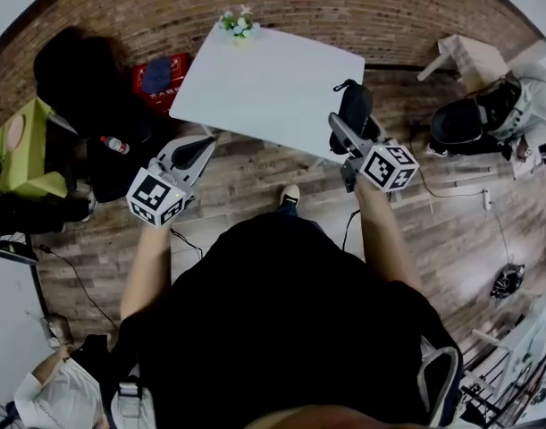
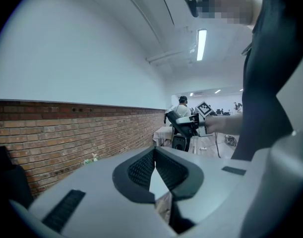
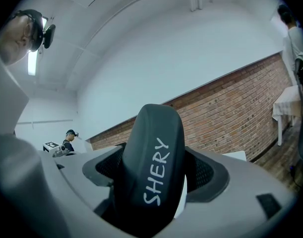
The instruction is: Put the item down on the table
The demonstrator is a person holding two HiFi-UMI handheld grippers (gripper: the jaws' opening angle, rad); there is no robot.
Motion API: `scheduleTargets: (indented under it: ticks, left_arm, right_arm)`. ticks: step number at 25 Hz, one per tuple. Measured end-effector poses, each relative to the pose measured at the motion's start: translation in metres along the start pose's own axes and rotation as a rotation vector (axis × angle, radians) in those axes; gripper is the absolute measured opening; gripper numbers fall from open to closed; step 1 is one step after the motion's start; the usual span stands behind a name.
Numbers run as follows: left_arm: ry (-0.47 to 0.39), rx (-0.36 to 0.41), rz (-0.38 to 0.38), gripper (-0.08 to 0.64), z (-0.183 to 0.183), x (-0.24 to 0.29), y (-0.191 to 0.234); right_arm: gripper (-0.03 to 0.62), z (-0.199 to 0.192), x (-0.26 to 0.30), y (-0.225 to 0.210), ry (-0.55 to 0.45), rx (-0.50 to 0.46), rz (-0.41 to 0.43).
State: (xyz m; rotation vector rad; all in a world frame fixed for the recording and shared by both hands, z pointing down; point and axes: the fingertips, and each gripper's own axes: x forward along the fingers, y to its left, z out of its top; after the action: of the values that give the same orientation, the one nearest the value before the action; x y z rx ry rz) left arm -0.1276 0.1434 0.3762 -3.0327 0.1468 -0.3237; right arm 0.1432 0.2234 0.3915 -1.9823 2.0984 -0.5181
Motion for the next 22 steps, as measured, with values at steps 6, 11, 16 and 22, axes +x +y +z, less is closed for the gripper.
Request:
scheduleTargets:
  ticks: [6, 11, 16, 22]
  left_arm:
    - [0.018, -0.023, 0.005, 0.011, -0.004, 0.037, 0.010]
    - [0.037, -0.041, 0.009, 0.011, -0.007, 0.066, 0.018]
    - [0.054, -0.065, 0.027, 0.011, -0.016, 0.082, 0.027]
    - [0.057, -0.078, 0.047, 0.011, -0.018, 0.093, 0.037]
  right_arm:
    - [0.388, 0.009, 0.018, -0.037, 0.015, 0.009, 0.004]
    - [0.388, 0.020, 0.030, -0.065, 0.026, 0.008, 0.010]
    - [0.388, 0.025, 0.043, -0.090, 0.036, 0.006, 0.017]
    - [0.388, 0.029, 0.056, -0.102, 0.049, 0.009, 0.025]
